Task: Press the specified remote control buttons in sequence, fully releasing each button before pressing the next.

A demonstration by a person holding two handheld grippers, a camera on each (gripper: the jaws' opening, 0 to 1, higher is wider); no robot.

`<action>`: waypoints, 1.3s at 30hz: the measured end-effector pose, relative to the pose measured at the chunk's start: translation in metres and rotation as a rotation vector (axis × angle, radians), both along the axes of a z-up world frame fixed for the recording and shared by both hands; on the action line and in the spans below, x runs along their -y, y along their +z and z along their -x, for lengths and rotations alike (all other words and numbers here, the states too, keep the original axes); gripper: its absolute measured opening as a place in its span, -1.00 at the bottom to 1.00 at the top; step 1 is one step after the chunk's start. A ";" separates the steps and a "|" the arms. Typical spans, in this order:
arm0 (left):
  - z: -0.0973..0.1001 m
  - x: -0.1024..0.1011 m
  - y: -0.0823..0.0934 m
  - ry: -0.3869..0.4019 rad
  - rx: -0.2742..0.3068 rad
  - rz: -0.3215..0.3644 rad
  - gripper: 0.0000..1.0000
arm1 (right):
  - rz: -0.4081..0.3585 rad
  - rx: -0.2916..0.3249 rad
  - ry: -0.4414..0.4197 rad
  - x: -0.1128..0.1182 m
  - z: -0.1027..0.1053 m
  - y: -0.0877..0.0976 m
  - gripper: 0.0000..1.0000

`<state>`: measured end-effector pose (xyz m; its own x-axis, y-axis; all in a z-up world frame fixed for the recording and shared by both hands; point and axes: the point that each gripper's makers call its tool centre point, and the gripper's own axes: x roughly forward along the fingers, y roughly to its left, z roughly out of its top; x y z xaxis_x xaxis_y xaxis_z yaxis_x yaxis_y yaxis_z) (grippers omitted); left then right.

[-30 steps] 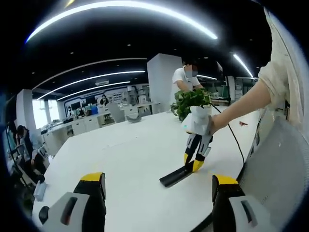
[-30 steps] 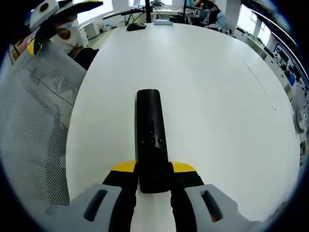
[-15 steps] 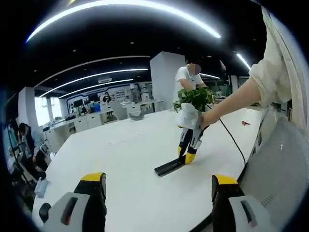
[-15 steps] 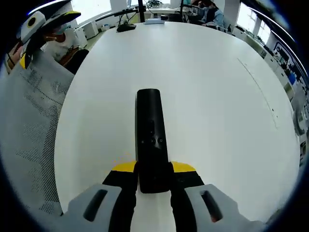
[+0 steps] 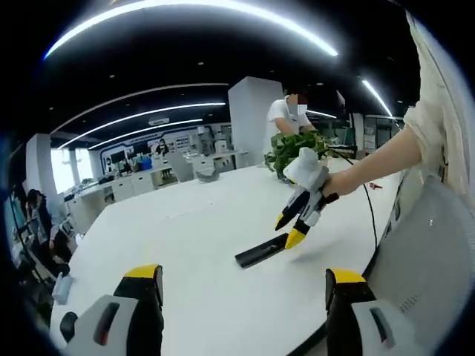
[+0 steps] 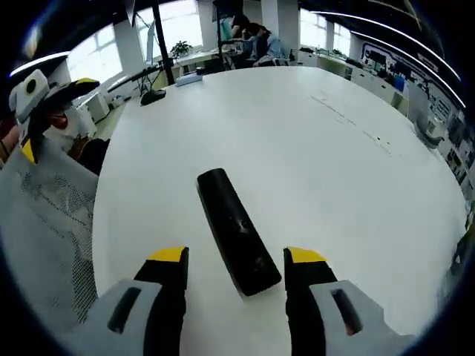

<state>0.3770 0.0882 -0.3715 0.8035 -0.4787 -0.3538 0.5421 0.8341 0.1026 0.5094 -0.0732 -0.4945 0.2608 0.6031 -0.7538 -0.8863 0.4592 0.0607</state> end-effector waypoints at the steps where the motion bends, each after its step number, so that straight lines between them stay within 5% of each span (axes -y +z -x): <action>1: 0.000 0.001 -0.001 -0.006 -0.004 -0.003 0.89 | -0.029 0.010 -0.034 0.001 0.002 0.005 0.26; 9: 0.001 0.002 -0.002 -0.015 -0.007 -0.014 0.89 | -0.177 0.067 -0.257 0.022 0.006 0.041 0.85; 12: 0.002 0.003 -0.003 -0.018 -0.010 -0.015 0.88 | -0.234 0.087 -0.323 0.032 0.008 0.058 0.93; 39: 0.003 0.007 -0.001 -0.035 -0.005 -0.024 0.88 | -0.326 0.285 -0.528 0.091 0.087 0.153 1.00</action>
<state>0.3744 0.0812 -0.3726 0.7845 -0.4983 -0.3690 0.5717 0.8117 0.1194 0.4221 -0.1647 -0.3416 0.7436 0.5254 -0.4136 -0.5506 0.8321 0.0670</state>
